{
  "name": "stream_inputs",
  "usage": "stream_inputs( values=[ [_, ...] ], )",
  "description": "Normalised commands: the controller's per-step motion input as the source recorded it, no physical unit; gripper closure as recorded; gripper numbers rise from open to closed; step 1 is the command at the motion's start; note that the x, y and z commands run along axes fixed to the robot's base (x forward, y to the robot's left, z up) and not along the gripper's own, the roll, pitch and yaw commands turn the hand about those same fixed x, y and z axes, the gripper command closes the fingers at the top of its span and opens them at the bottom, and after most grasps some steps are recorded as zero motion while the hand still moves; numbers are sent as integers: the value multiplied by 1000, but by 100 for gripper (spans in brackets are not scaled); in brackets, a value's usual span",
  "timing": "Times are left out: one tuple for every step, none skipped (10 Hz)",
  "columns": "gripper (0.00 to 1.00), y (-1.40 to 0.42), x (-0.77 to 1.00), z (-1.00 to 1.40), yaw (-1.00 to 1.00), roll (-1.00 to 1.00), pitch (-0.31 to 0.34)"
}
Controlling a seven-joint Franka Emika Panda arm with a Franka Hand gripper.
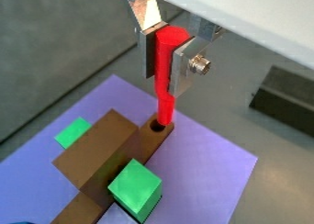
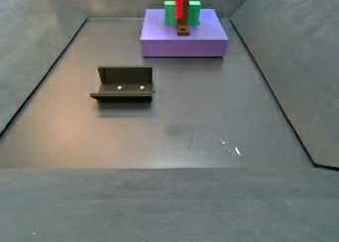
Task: Pick up the red object. Move up. Move to above the board. Insert the red object.
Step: Insert the red object.
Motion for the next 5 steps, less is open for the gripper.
stream_inputs(
  values=[
    [100, 60, -94, -509, -166, 51, -277],
    [100, 123, -163, -243, -14, 37, -213],
    [100, 140, 0, -80, 0, 29, -103],
    [100, 214, 0, 0, 0, 101, -43],
    [100, 0, -134, 17, 0, 144, -17]
  ],
)
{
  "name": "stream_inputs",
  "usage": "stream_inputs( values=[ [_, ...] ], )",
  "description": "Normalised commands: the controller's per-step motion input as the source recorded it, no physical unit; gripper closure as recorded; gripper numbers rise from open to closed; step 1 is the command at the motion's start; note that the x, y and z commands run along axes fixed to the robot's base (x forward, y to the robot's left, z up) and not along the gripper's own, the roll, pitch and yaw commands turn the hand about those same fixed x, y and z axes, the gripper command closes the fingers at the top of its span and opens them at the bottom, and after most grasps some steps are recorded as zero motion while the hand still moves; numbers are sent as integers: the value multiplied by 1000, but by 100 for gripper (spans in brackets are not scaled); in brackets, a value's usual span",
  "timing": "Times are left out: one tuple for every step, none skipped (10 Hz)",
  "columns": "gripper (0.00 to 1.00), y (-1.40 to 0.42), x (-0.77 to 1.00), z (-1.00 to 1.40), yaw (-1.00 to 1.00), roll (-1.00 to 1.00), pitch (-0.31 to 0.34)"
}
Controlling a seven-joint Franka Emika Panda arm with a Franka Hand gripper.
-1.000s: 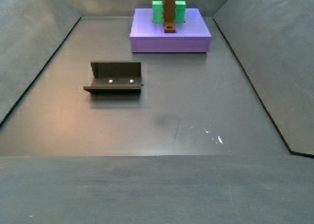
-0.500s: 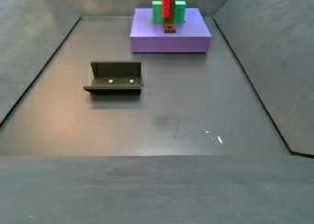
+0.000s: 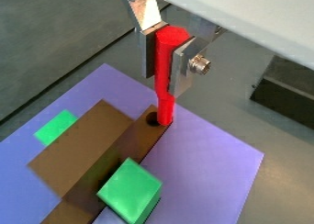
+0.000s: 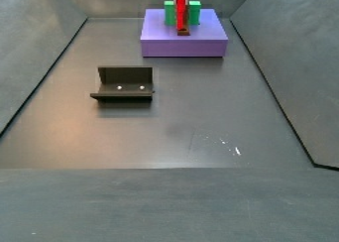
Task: Pick up the red object. Move up. Move to above the board. Insert the red object.
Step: Insert the red object.
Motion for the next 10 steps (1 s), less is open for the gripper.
stream_inputs(
  values=[
    [100, -37, -260, 3, 3, 0, -83],
    [100, -163, -260, 0, 0, 3, -109],
    [100, 0, -154, 0, 0, 9, -70],
    [100, 0, -14, -11, 0, 0, -44],
    [100, 0, 111, -154, 0, 29, 0],
    [100, 0, 23, -234, -37, 0, 0],
    [100, -29, 0, -209, -83, 0, -4],
    [100, 0, 0, -266, -97, 0, 0],
    [100, 0, 77, -311, -117, 0, 0],
    [100, 0, 269, -197, -66, 13, 3]
  ],
)
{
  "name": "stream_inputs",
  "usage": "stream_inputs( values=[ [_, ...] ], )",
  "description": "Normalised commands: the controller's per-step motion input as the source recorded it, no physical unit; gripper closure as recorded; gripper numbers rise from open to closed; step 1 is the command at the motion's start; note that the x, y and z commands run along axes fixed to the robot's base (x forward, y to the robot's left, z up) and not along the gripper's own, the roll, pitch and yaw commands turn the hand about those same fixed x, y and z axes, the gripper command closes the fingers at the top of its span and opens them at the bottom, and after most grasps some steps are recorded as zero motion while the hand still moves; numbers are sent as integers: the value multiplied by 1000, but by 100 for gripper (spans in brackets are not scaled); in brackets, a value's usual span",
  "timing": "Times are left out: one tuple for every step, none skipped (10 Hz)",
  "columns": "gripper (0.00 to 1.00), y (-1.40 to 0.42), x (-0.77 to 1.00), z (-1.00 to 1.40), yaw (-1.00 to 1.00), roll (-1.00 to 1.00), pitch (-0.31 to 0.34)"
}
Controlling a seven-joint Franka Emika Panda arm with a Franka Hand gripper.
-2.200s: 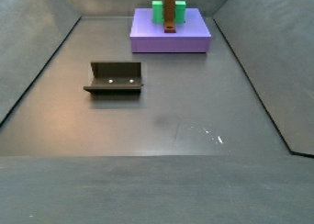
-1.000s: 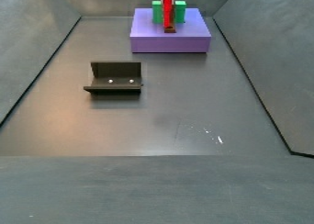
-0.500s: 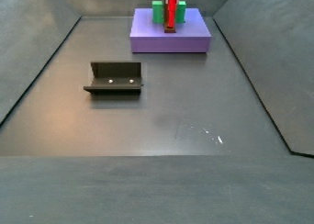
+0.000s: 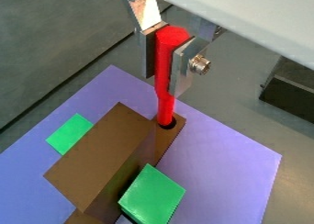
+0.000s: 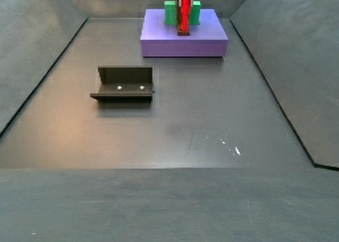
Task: Pick up the red object. Move up. Move to above the board. Insert the red object.
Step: Insert the red object.
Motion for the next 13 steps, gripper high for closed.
stream_inputs(
  values=[
    [100, 0, 369, -206, -14, 49, 24],
    [100, 0, 283, -226, -17, 44, 11],
    [100, 29, 97, -314, 0, 24, 0],
    [100, 0, 0, -283, 0, 103, 0],
    [100, 0, -137, -317, 0, 276, -81],
    [100, -6, 0, -394, 0, 279, -60],
    [100, -20, 0, -417, 0, 250, -64],
    [100, -74, 0, -414, 0, 203, -51],
    [100, -260, 71, -251, 0, 89, -19],
    [100, -289, 206, -217, 0, 54, 0],
    [100, -189, 220, -246, 0, 9, 0],
    [100, 0, 146, -337, 0, 33, 0],
    [100, 17, 0, -391, 0, 56, -39]
  ],
)
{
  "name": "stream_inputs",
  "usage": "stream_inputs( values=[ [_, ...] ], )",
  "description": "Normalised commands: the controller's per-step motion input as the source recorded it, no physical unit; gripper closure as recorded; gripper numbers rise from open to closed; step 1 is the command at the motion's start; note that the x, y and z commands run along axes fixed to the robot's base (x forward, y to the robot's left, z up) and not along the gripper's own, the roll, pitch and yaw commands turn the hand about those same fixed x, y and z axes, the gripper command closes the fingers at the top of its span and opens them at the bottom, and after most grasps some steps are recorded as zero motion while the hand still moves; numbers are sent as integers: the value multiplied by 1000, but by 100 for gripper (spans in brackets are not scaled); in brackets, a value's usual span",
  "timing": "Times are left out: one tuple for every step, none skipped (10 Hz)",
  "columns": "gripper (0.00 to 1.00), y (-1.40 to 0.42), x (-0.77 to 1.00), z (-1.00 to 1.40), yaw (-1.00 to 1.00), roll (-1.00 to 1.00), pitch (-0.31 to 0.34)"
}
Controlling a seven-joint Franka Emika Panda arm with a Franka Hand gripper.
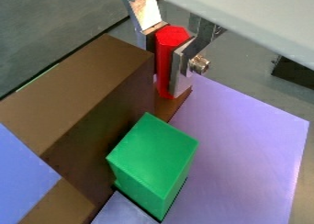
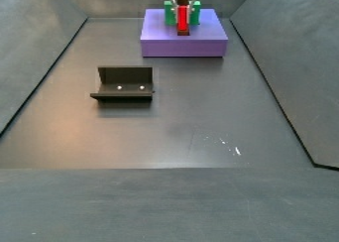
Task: Pick up the red object. Move up. Move to above the board. Insert the red object.
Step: Insert the red object.
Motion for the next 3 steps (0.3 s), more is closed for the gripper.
stream_inputs(
  values=[
    [100, 120, 0, -437, 0, 20, -26],
    [100, 0, 0, -171, 0, 0, 0],
    [100, 0, 0, 0, 0, 0, 0]
  ],
)
